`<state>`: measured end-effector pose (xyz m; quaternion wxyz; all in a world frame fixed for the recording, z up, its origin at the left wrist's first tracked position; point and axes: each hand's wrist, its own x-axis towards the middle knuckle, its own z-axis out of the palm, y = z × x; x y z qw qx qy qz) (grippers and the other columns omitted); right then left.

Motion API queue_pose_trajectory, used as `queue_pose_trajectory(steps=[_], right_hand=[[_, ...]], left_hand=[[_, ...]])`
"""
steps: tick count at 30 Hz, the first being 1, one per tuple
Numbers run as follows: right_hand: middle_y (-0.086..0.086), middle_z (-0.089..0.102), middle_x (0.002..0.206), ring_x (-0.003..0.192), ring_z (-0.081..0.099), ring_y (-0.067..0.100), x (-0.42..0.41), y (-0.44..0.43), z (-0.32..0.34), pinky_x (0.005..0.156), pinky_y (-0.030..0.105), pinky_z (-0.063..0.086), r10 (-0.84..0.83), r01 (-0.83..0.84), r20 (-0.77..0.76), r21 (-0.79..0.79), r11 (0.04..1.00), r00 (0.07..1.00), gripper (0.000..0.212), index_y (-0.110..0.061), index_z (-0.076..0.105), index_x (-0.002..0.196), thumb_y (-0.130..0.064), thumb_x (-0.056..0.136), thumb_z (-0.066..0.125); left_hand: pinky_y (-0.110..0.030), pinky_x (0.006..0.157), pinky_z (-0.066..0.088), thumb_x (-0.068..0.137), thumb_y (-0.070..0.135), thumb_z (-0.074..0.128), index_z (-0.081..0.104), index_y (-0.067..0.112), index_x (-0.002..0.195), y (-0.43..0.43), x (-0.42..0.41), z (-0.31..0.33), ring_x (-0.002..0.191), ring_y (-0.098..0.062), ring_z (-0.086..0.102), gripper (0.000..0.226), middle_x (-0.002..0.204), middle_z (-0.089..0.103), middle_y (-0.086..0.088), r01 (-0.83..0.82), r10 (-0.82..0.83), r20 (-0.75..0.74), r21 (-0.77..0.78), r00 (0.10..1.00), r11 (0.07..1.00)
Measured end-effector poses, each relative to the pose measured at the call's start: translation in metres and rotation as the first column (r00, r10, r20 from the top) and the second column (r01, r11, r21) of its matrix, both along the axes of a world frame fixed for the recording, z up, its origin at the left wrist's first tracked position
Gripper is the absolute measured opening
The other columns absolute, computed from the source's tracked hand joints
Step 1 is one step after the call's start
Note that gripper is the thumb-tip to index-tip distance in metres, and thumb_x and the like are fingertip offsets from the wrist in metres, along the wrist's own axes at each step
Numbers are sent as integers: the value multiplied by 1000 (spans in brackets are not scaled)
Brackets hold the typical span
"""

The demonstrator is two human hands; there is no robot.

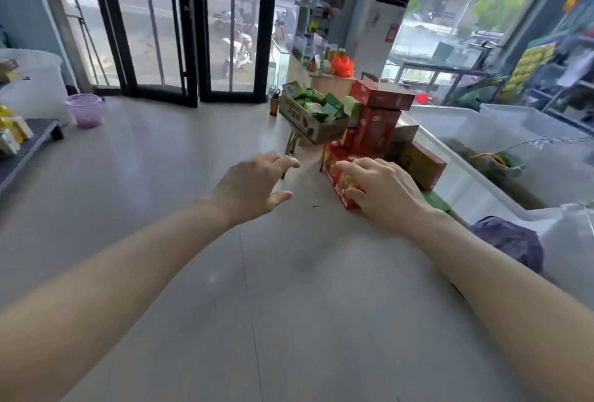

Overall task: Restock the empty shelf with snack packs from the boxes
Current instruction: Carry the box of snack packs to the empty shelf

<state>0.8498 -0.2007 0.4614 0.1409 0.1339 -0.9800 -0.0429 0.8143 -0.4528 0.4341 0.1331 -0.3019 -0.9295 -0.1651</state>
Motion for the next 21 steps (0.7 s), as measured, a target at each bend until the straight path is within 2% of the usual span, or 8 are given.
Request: queue_pose_trajectory(steps=[5, 12, 15, 21], right_hand=[[5, 64, 123, 110, 58, 28, -109, 51, -5, 96, 38, 48, -107, 108, 15, -92, 990, 994, 54, -22, 51, 143, -25, 92, 67], [6, 61, 128, 110, 58, 28, -288, 135, -31, 97, 42, 50, -188, 190, 27, -119, 975, 982, 57, -20, 46, 147, -27, 93, 65], [4, 59, 131, 115, 56, 26, -342, 159, -37, 100, 41, 49, -184, 186, 31, -105, 977, 982, 60, -22, 42, 149, -29, 94, 64], [4, 57, 135, 117, 55, 26, -555, 227, -47, 100, 40, 49, -148, 162, 123, -107, 981, 981, 58, -23, 40, 150, -29, 96, 61]], left_hand=[[-35, 82, 51, 86, 39, 73, 45, 21, 140, 59, -136, -4, 105, -21, 59, 63, 120, 58, -1, 44, -45, 26, 20, 999, 999], [-42, 97, 46, 85, 37, 74, 26, 17, 153, 156, -328, -23, 122, -29, 49, 85, 134, 49, -10, 14, -20, 88, 64, 996, 998], [-42, 100, 43, 86, 36, 73, 24, 16, 154, 175, -380, -30, 125, -30, 46, 86, 137, 48, -11, -8, 0, 111, 69, 994, 998], [-39, 104, 41, 90, 38, 68, 23, 20, 155, 235, -570, -49, 131, -27, 44, 80, 146, 42, -6, -126, 117, 229, 27, 966, 992]])
